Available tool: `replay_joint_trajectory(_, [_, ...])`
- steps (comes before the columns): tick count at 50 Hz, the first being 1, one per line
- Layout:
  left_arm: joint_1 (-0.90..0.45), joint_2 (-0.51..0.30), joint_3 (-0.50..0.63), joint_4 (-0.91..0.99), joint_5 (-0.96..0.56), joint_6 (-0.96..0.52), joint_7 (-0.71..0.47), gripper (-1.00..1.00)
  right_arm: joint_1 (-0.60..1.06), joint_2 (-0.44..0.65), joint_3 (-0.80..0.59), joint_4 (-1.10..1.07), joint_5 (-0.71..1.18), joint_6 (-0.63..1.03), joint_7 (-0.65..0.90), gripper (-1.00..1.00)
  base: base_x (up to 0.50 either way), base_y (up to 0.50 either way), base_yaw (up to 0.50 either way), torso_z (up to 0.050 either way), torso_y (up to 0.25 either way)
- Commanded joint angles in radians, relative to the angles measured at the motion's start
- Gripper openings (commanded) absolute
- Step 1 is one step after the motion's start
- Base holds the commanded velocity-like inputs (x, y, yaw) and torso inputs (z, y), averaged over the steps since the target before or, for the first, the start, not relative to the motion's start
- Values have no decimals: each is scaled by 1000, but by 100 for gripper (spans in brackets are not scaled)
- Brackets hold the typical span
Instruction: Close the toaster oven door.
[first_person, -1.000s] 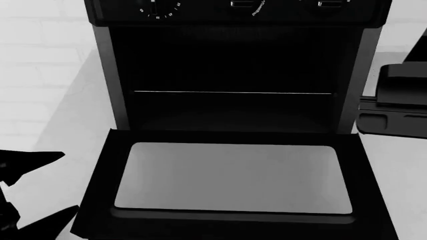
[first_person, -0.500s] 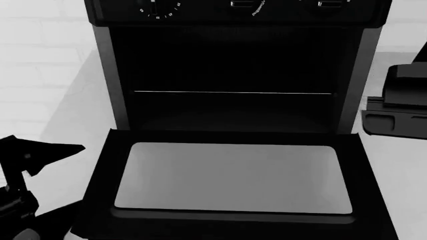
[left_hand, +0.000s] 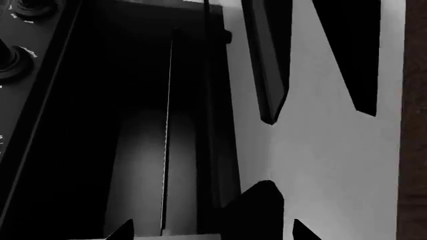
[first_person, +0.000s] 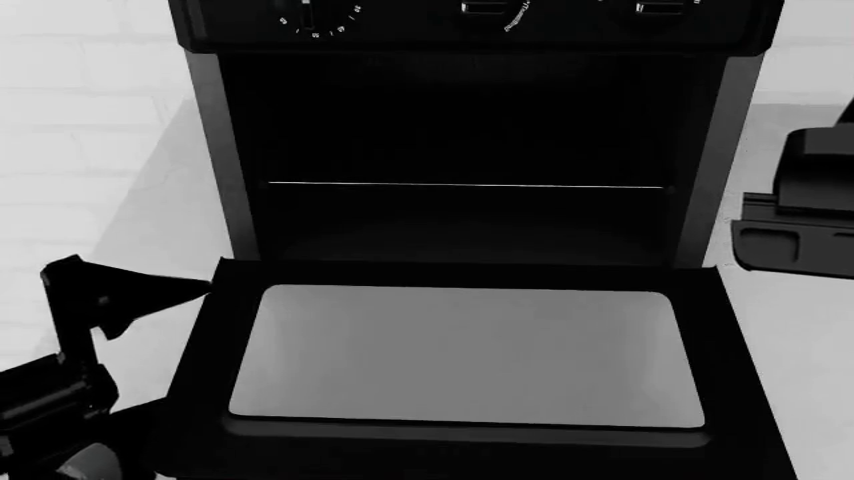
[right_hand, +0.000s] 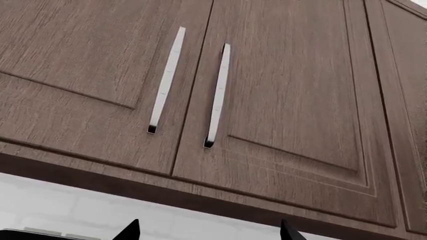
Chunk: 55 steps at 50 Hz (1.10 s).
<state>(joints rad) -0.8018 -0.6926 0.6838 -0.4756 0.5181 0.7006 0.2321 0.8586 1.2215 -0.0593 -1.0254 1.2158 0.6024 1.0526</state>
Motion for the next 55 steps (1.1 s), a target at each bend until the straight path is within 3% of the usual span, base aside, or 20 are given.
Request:
replay_joint_trajectory(1, [-41, 52, 40, -63, 23, 51, -28, 100, -2, 21, 2, -4, 12, -14, 10, 100, 0, 0, 0, 0, 0])
replay_joint_trajectory(55, [37, 7, -104, 159, -199, -183, -9, 100, 23, 64, -40, -3, 22, -65, 33, 100, 0, 0, 0, 0, 0])
